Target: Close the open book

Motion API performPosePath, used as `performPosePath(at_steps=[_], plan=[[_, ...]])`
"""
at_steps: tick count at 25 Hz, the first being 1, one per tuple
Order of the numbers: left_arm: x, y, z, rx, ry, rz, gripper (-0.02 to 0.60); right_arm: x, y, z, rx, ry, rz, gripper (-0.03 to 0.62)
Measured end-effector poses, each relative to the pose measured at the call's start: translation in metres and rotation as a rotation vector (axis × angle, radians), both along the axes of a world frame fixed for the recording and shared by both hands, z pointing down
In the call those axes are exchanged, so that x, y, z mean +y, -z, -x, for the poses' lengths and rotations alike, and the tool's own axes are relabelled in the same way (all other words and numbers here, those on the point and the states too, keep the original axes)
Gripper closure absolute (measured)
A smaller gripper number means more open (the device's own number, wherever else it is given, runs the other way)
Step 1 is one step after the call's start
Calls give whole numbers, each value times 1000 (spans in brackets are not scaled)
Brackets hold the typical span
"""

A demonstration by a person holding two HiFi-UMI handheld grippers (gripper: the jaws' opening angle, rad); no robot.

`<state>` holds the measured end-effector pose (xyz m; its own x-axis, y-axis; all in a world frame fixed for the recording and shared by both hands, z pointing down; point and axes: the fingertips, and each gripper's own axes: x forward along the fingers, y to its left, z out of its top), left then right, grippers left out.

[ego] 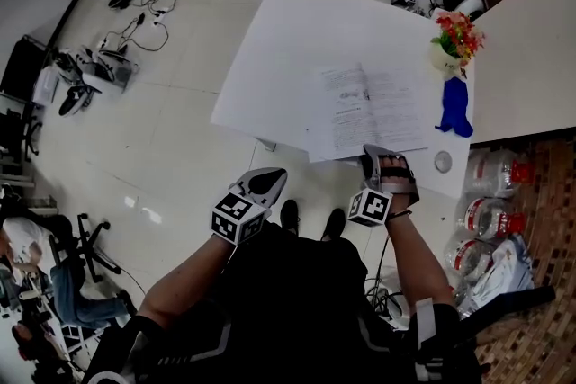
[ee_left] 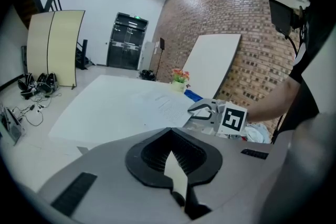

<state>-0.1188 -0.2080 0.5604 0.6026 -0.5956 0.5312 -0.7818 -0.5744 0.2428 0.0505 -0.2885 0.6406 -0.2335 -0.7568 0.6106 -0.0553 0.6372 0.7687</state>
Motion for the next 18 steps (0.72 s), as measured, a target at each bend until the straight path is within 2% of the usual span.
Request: performPosePath(at_steps=[1, 3, 6, 8, 11, 12, 16, 18], plan=[[0, 1, 1, 0, 1, -2, 586, -1, 3, 1, -47, -17, 6, 506], [0, 1, 3, -1, 6, -4, 586, -3, 13, -2, -187, -75, 33, 553], [-2, 2, 5, -3, 10, -5, 586, -9, 31, -12, -487, -228, 111, 576], [-3, 4, 4, -4, 1, -9, 586, -15, 43, -27, -802, -397, 197, 583], [-5, 6, -1, -5, -17, -14, 586, -29, 54, -60, -1431, -699, 365, 586], [-6, 7, -3, -7, -25, -14, 586, -32, 55, -70, -1607, -777, 411, 586], [-8, 6, -11, -13, -49, -13, 586, -32, 42, -96, -2171, -1034, 576, 586], [-9, 7, -14, -15, -57, -15, 586, -29, 34, -100, -2328, -1111, 631, 586]])
